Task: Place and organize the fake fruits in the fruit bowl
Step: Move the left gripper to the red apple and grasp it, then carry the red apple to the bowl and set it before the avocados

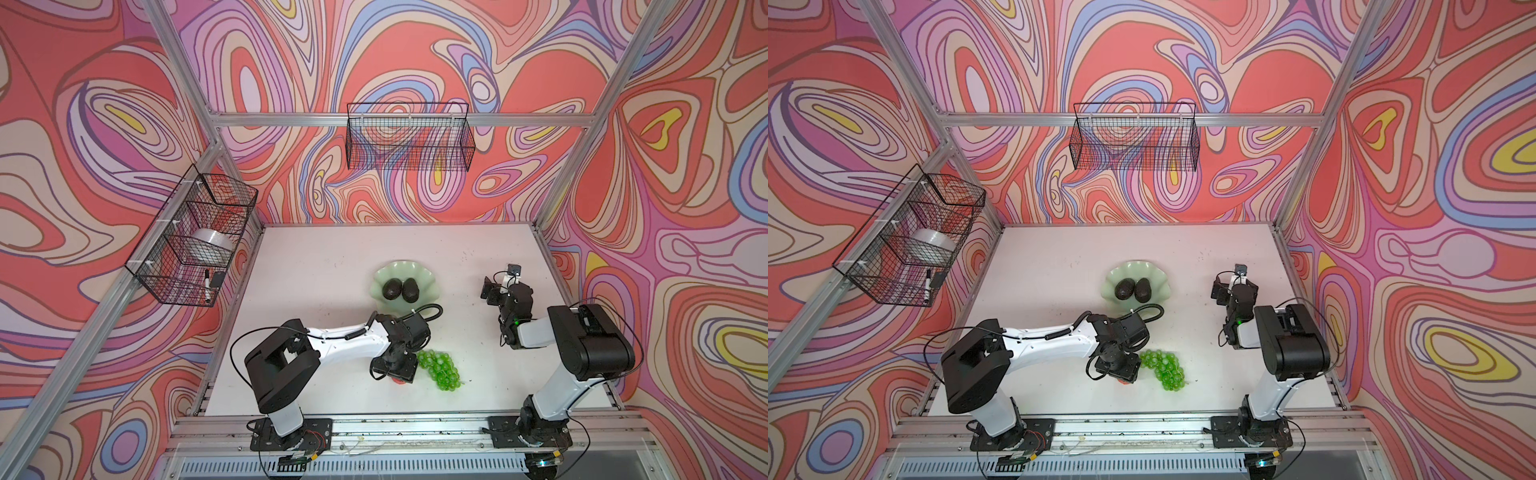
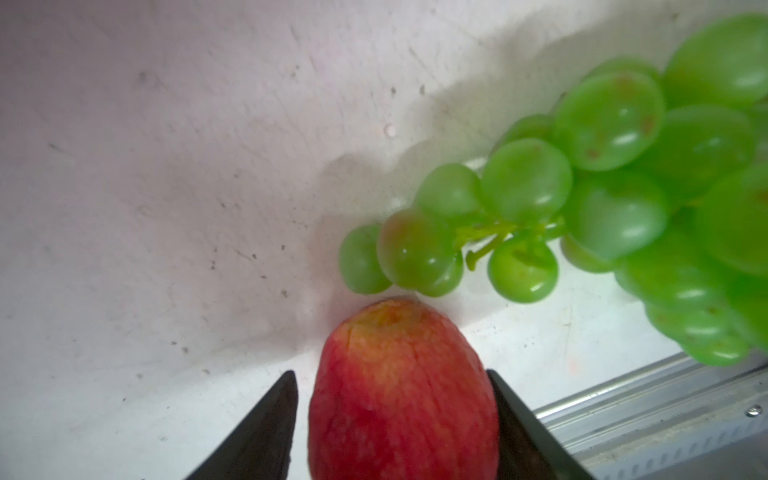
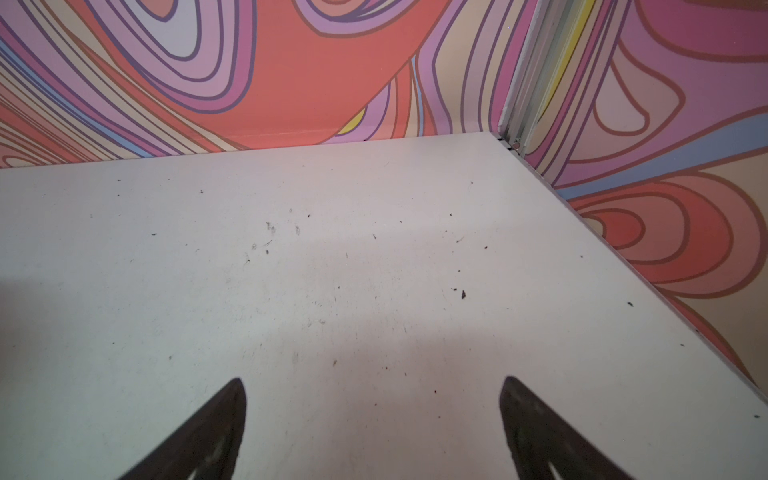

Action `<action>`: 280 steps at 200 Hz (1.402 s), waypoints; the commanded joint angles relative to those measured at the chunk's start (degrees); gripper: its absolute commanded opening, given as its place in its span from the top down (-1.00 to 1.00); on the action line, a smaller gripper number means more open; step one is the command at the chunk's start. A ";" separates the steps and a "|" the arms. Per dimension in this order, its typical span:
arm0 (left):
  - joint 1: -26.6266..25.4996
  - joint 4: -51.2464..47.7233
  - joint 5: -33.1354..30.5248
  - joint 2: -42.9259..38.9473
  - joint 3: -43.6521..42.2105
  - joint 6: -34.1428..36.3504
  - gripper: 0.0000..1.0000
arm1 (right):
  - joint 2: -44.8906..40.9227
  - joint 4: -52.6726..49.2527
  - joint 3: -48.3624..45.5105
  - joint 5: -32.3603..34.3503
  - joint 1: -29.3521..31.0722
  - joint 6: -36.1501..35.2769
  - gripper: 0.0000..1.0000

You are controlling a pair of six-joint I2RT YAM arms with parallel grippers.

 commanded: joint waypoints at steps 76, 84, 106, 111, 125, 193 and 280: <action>2.32 -11.36 -10.68 -12.02 5.47 4.63 0.02 | -0.66 0.02 0.59 0.19 -0.22 0.33 -0.97; 3.92 -11.79 -10.74 -13.45 6.75 5.66 0.01 | -0.69 0.02 0.52 0.15 -0.22 0.28 -0.97; 9.04 -10.05 -8.02 -14.14 10.74 9.16 0.01 | -0.61 0.03 0.59 0.13 -0.23 0.31 -0.97; 9.84 -9.36 -8.01 -13.59 11.75 10.21 0.01 | -0.67 0.03 0.54 0.11 -0.22 0.31 -0.97; 11.42 -9.10 -8.35 -10.38 15.89 12.87 0.00 | -0.69 0.03 0.52 0.15 -0.27 0.36 -0.97; 16.02 -4.88 -6.84 6.68 28.04 16.84 0.04 | -0.63 0.09 0.52 0.12 -0.22 0.29 -0.97; 18.81 -0.26 -9.06 14.18 27.89 14.21 0.02 | -0.63 0.02 0.52 0.12 -0.22 0.29 -0.97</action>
